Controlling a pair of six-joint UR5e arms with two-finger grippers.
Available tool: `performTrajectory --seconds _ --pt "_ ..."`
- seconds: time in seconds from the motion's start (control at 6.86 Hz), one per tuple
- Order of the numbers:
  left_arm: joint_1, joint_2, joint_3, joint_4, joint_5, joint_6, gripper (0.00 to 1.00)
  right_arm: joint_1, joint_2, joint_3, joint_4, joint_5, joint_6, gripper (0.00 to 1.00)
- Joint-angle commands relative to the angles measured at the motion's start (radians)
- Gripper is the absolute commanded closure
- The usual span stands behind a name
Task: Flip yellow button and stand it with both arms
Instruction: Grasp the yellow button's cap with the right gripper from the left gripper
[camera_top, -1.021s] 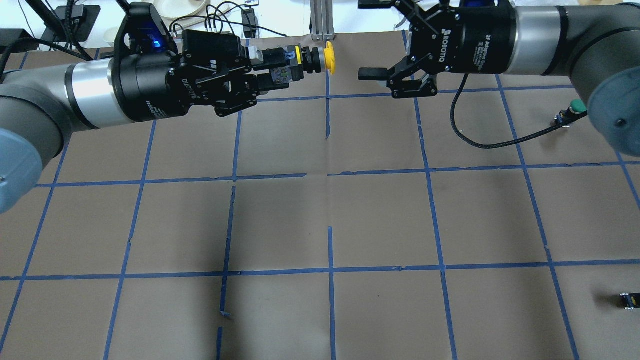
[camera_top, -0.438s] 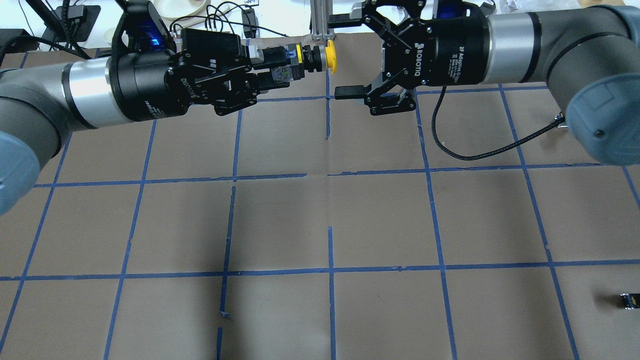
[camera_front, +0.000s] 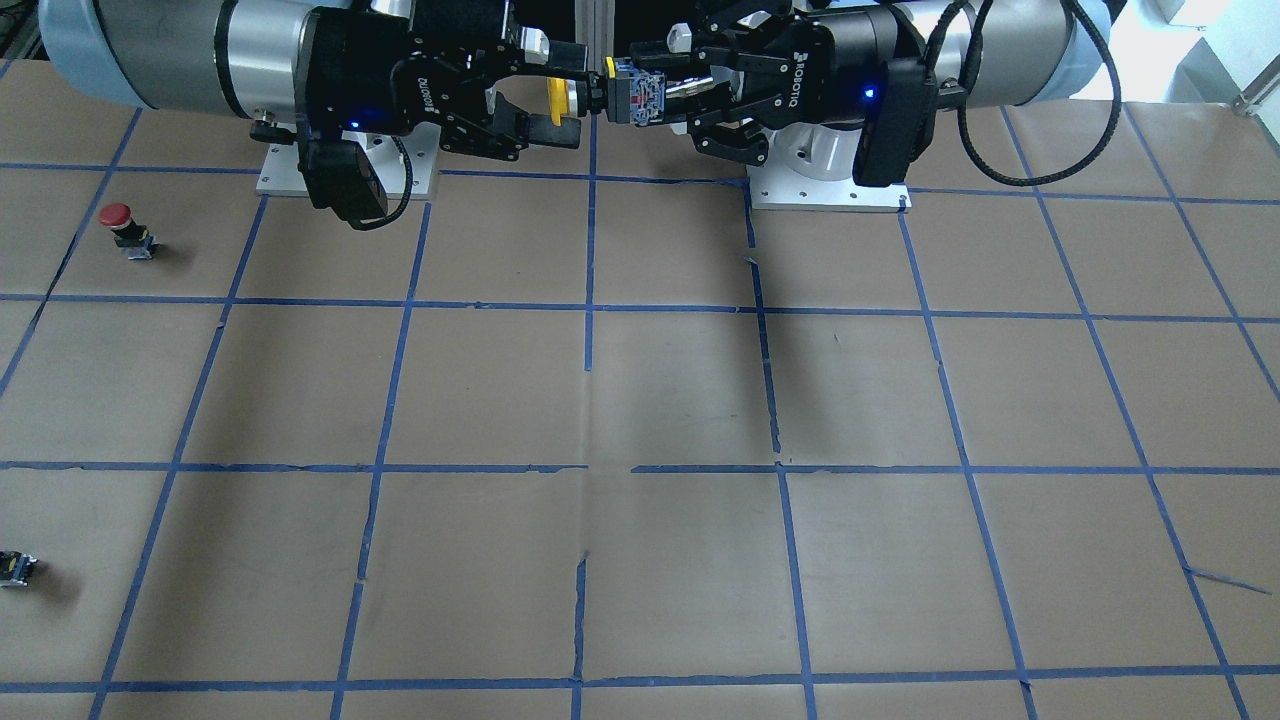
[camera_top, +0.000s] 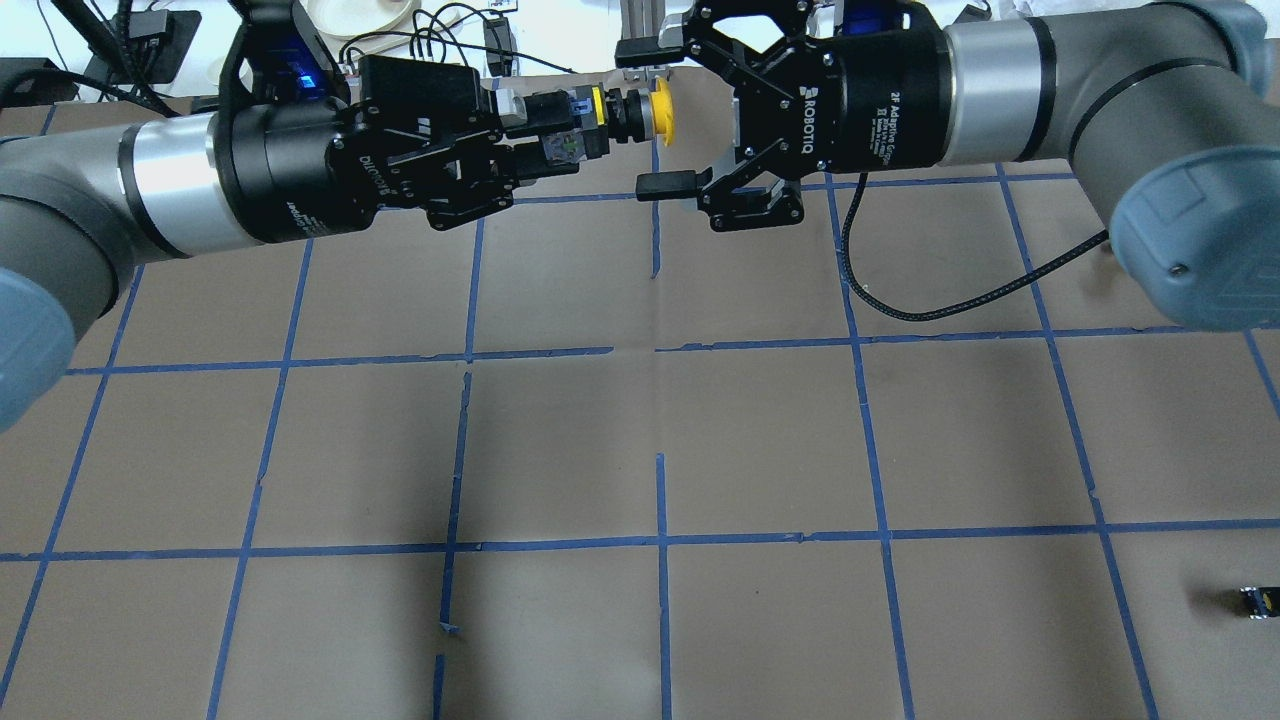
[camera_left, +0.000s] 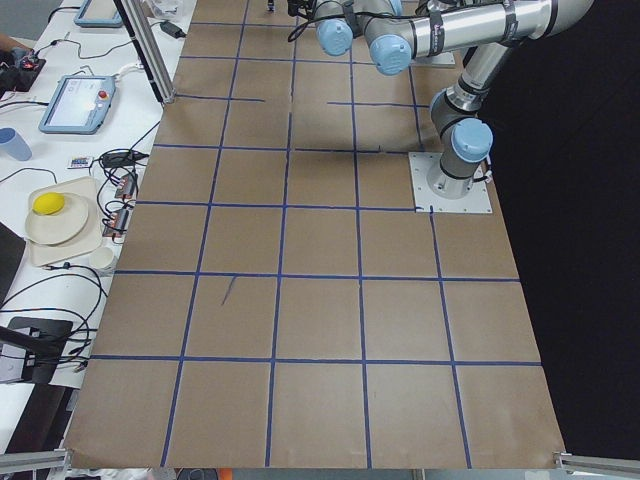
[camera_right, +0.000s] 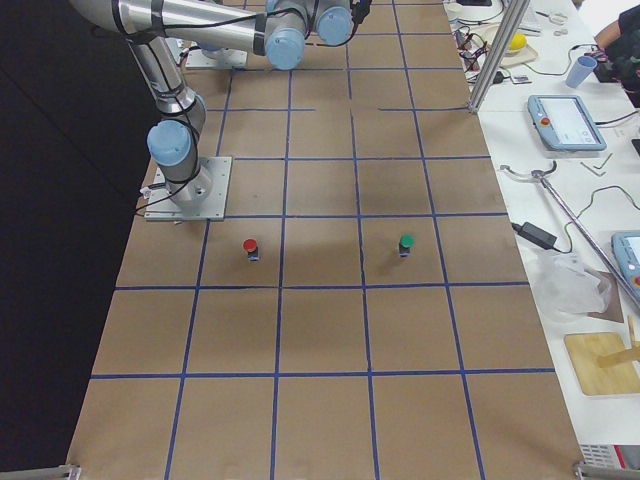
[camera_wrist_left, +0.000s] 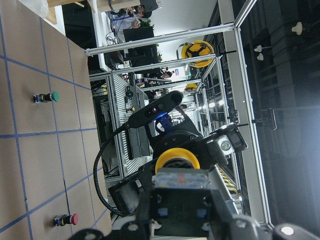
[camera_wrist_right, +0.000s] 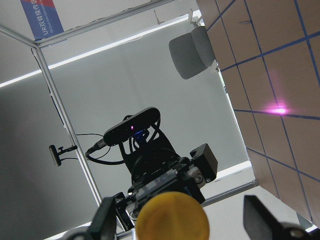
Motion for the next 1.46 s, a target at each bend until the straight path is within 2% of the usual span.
performTrajectory --seconds 0.0,0.15,0.29,0.44,0.88,1.02,1.31 --pt "0.0 0.002 0.003 0.0 0.0 0.001 0.99 -0.006 0.0 -0.002 0.003 -0.005 -0.001 0.62" --pt "0.0 0.002 0.003 0.0 0.002 0.0 0.99 -0.009 -0.006 -0.013 0.003 -0.002 0.002 0.68" --pt "0.0 0.004 0.008 -0.001 0.006 -0.005 0.83 -0.009 -0.006 -0.048 0.009 -0.014 0.004 0.75" --pt "0.0 0.005 0.008 -0.002 0.008 -0.038 0.12 -0.008 -0.005 -0.059 0.013 -0.017 0.005 0.76" --pt "0.0 0.004 0.011 0.006 0.005 -0.06 0.13 -0.009 -0.003 -0.06 0.012 -0.017 0.004 0.76" --pt "0.0 0.001 0.017 0.005 0.006 -0.062 0.13 -0.025 -0.005 -0.06 0.007 -0.07 0.005 0.76" --pt "0.023 -0.001 0.029 0.006 0.133 -0.118 0.13 -0.104 -0.011 -0.105 0.015 -0.454 -0.001 0.76"
